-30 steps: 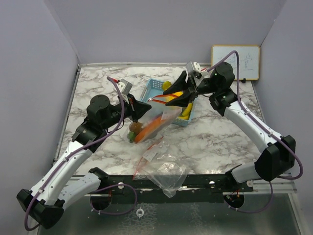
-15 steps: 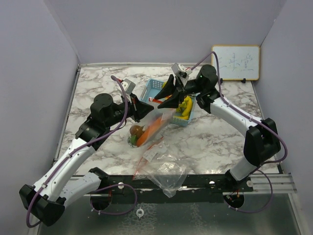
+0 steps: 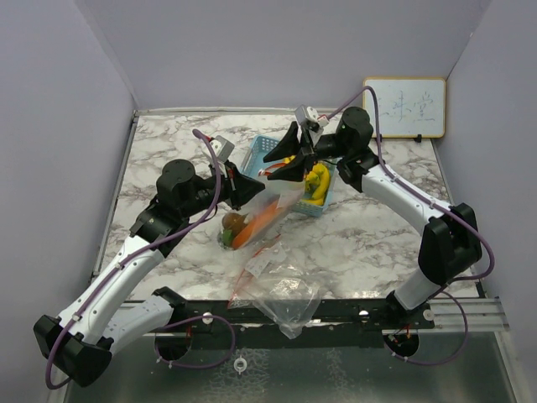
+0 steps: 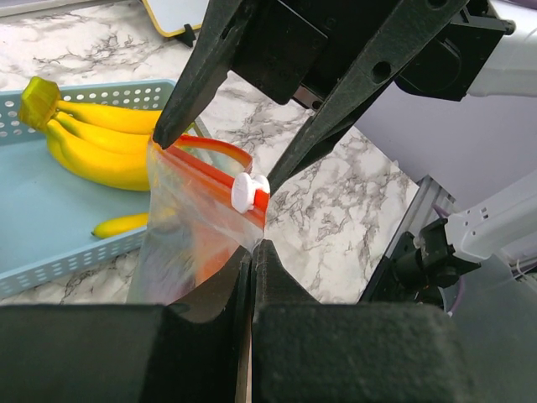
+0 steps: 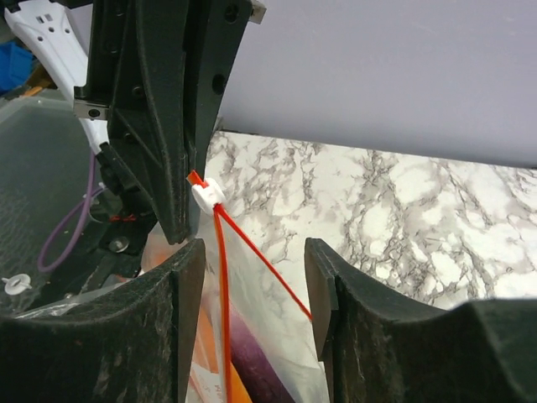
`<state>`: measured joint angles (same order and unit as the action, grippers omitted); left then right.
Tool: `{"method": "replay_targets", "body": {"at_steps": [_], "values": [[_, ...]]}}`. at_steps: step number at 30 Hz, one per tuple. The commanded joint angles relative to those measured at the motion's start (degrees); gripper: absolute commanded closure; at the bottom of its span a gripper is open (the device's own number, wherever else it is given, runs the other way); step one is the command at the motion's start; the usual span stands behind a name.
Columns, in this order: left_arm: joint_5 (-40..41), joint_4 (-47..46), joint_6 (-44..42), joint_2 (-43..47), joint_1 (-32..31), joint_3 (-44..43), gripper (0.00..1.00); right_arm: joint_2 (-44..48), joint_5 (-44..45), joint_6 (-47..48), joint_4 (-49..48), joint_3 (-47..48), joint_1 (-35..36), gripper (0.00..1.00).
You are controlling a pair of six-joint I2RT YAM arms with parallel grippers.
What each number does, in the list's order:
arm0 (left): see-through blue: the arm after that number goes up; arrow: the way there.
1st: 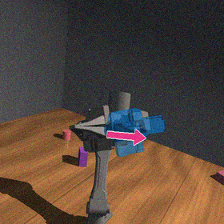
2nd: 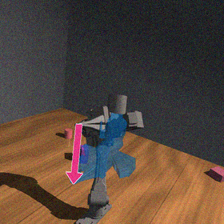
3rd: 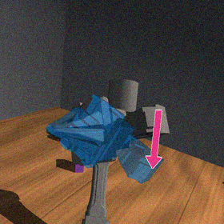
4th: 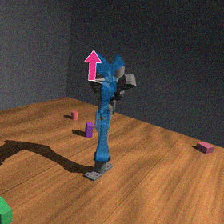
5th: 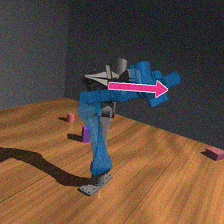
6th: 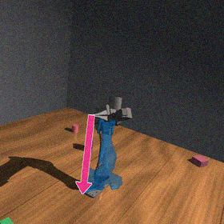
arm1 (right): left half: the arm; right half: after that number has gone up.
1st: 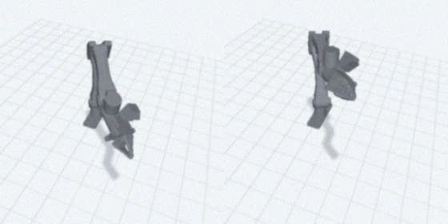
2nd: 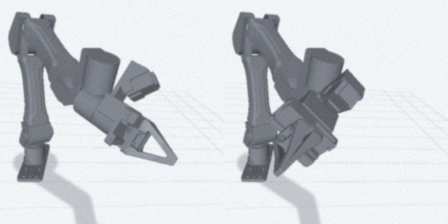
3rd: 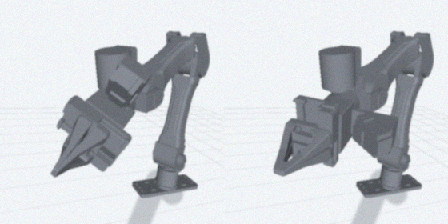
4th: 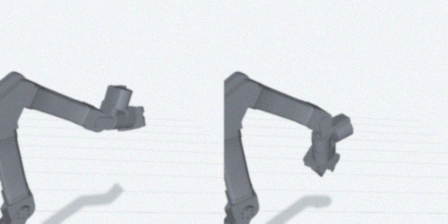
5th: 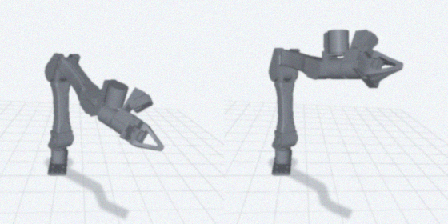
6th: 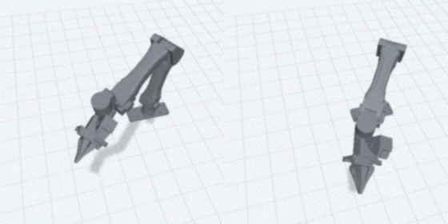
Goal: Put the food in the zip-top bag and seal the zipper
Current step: Zip the zipper food storage bag at the center of the board.
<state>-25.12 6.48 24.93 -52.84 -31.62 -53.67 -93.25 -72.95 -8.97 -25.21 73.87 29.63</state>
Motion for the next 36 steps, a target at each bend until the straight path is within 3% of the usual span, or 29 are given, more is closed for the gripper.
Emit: {"method": "replay_targets", "body": {"at_steps": [1, 6, 10, 13, 14, 16, 17, 22, 26, 28, 32, 36], "values": [[-1.47, -2.27, -0.26, 1.22, -0.02, -1.98, 1.00, 1.11, 1.65, 1.97, 0.47, 1.02, 0.34, 0.48], [-1.89, -2.33, -0.52, 0.76, -0.03, -2.42, 1.00, -2.58, -6.68, -12.75, -15.28, -1.56, 0.34, 0.51], [-1.56, -1.55, -1.01, 0.67, -0.04, -2.82, 1.00, -3.26, -10.53, -23.93, -26.69, -4.53, 0.34, 0.68], [-0.72, -1.30, -1.60, 1.01, -0.03, -2.86, 1.00, -1.13, -11.30, -19.51, -19.87, -5.94, 0.43, 0.70], [-0.52, -1.52, -1.78, 1.12, -0.02, -2.86, 1.00, -0.13, -10.70, -16.57, -15.80, -6.35, 0.43, 0.74], [-0.38, -1.83, -1.83, 1.07, -0.02, -2.86, 1.00, 1.86, -8.03, -10.49, -8.57, -6.85, 0.43, 0.93], [-0.37, -2.02, -1.77, 1.01, -0.02, -2.80, 1.00, 2.72, -6.45, -8.19, -5.88, -6.96, 0.43, 0.96], [-0.34, -2.12, -2.22, 0.92, -0.03, -2.52, 0.98, 6.46, 1.30, -0.12, 4.52, -5.21, 0.43, 0.98], [-0.01, -3.25, -4.78, 2.03, -0.03, -1.38, 0.53, 8.43, 4.08, 5.41, 12.32, -2.87, 0.43, 0.98], [-0.42, -5.14, -5.19, 2.13, -0.05, -0.74, 0.45, 8.94, 3.75, 5.78, 13.04, -2.82, 0.43, 0.98], [-3.93, -7.58, -5.20, 0.01, -0.04, -1.21, 0.46, 9.57, 2.44, 5.24, 12.95, -3.26, 0.43, 0.98], [-8.34, -8.71, -4.48, -2.85, -0.04, -2.02, 0.61, 10.11, 2.20, 6.61, 15.16, -2.54, 0.43, 0.98]]}}
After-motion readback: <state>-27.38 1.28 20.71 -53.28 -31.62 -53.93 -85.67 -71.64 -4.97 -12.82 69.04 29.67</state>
